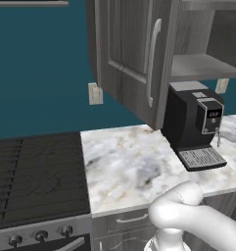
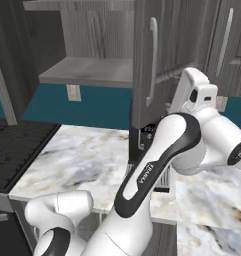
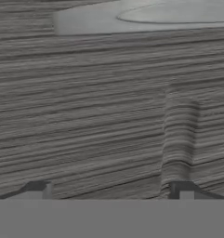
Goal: Close all open cabinet doors.
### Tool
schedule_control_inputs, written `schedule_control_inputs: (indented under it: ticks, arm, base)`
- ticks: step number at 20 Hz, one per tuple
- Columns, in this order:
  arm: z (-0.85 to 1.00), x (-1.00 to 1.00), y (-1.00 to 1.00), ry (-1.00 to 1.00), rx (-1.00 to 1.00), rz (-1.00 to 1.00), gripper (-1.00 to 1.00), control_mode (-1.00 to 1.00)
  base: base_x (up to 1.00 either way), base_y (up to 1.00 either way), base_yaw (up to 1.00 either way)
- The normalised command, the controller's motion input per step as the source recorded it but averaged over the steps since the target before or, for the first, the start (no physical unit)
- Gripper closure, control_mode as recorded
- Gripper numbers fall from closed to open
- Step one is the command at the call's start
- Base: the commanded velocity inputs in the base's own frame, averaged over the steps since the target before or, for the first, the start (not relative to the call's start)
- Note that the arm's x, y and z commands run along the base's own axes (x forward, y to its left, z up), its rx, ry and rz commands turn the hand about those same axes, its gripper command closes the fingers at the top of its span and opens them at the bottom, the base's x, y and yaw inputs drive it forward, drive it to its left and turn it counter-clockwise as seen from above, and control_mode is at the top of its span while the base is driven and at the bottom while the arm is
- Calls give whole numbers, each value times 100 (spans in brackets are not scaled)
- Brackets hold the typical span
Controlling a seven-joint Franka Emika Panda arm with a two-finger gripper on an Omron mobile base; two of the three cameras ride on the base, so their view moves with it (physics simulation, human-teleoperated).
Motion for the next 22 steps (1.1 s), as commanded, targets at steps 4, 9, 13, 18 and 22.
schedule_control_inputs:
  ticks: [4, 9, 13, 18, 22]
  arm:
    - [0, 1, 96, -6, 0, 18, -100, -100]
    - [10, 35, 74, 0, -1, 10, -100, -100]
    - [18, 63, 55, 9, -1, 3, -100, -100]
    - [16, 85, 42, 15, -3, -2, -100, -100]
    - [0, 93, 58, 8, -10, -13, -100, -100]
  base:
    - [0, 0, 0]
    - [0, 0, 0]
    - [0, 0, 0]
    - [0, 0, 0]
    - [0, 0, 0]
